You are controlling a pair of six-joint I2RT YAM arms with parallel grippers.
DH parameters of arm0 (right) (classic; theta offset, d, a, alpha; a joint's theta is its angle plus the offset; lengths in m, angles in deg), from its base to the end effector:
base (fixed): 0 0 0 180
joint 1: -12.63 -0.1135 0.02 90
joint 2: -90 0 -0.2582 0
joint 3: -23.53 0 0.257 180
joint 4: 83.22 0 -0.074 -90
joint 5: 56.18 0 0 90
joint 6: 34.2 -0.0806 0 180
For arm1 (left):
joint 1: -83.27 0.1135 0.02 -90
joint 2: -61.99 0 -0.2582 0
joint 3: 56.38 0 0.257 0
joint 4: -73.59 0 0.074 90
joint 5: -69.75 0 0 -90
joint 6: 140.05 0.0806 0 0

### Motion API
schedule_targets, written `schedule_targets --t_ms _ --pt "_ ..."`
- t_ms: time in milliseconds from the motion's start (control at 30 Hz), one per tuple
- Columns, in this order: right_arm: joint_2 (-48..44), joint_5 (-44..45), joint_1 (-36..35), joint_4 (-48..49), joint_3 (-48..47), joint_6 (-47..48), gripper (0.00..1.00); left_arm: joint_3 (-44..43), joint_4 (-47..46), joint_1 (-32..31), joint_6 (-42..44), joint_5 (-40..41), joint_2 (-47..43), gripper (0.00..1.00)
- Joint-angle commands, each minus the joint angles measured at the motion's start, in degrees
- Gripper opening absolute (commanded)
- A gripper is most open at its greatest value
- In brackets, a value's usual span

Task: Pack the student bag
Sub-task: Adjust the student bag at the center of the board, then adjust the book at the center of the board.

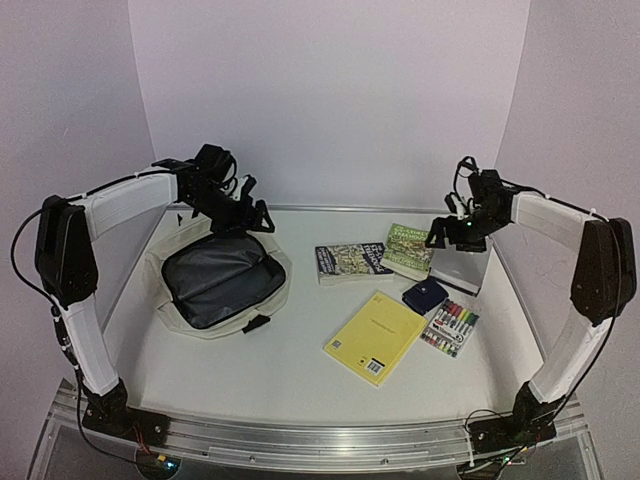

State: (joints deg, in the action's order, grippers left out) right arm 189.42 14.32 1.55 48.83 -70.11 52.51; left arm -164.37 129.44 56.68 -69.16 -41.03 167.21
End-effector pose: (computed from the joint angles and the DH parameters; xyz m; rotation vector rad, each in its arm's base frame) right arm 0.3939 0.1046 0.2214 -0.3109 2.4905 0.5299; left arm 0.3755 -0.2199 0.2557 0.3258 2.5638 -0.7703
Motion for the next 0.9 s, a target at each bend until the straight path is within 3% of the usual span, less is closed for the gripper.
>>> schedule_targets --t_ms 0,333,867 --pt "-5.25 16.01 0.62 0.71 4.07 8.18 0.94 -3.63 -3.08 -2.54 -0.94 -0.39 3.27 0.85" --pt "1.15 32.49 -5.73 8.18 6.05 19.84 0.84 -1.51 -4.30 -3.82 -1.86 0.83 1.17 0.85" --pt "14.26 47.84 -10.47 17.04 5.19 27.39 0.69 0.60 -3.97 -3.82 -2.33 1.99 -3.54 0.85"
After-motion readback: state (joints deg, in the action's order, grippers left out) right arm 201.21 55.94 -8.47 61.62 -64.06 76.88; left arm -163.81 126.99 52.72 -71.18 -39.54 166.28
